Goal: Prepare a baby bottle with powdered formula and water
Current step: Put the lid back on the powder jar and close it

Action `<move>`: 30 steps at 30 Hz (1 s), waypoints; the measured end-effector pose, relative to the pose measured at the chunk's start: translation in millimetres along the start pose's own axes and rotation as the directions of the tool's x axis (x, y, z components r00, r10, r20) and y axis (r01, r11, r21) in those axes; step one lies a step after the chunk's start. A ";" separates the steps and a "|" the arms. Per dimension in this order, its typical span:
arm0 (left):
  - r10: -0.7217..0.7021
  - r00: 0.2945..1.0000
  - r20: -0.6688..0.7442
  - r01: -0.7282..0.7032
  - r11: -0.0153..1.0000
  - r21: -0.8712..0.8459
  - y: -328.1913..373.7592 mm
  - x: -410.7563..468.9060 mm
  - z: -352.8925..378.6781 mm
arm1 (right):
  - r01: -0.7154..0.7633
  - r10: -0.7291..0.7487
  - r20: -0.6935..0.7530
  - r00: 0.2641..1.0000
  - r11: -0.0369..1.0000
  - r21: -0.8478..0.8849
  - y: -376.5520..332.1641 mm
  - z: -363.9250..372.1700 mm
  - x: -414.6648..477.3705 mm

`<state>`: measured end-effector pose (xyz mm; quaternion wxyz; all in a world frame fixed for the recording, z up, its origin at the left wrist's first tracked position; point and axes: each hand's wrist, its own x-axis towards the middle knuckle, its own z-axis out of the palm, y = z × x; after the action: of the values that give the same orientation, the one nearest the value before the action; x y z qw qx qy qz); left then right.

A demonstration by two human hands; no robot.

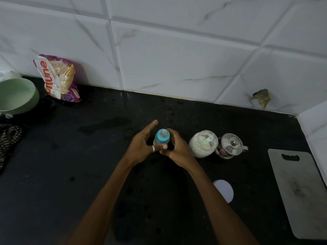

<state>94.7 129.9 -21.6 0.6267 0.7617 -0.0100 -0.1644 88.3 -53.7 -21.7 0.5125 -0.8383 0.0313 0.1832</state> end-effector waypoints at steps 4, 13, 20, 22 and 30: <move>-0.031 0.987 -0.159 0.031 1.000 -0.006 3.2 -31.8 -3.1 | 0.007 -0.009 -0.042 0.999 0.999 -0.039 -0.1 -5.2 -24.5; -0.102 0.965 -0.243 0.091 0.994 -0.055 16.1 -121.0 63.6 | 0.112 -0.089 -0.208 0.974 0.989 0.101 10.5 -49.6 -118.4; 0.006 0.999 0.052 -0.017 0.976 0.215 14.6 -110.5 165.9 | 0.075 -0.092 -0.371 0.924 0.995 -0.062 66.3 -102.2 -172.8; 0.015 0.994 0.111 -0.046 0.957 0.285 11.4 -106.4 186.5 | 0.022 -0.071 -0.340 0.938 0.989 -0.146 83.8 -111.8 -183.1; -0.047 0.985 0.163 -0.021 0.920 0.391 -6.4 -110.4 213.6 | -0.082 0.051 -0.075 0.996 0.857 -0.509 115.4 -118.5 -186.5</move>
<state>-67.1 -47.5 -35.7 0.4579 0.8546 -0.0906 -0.2274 -80.5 -236.7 -7.9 0.2640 -0.9477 0.0257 0.1776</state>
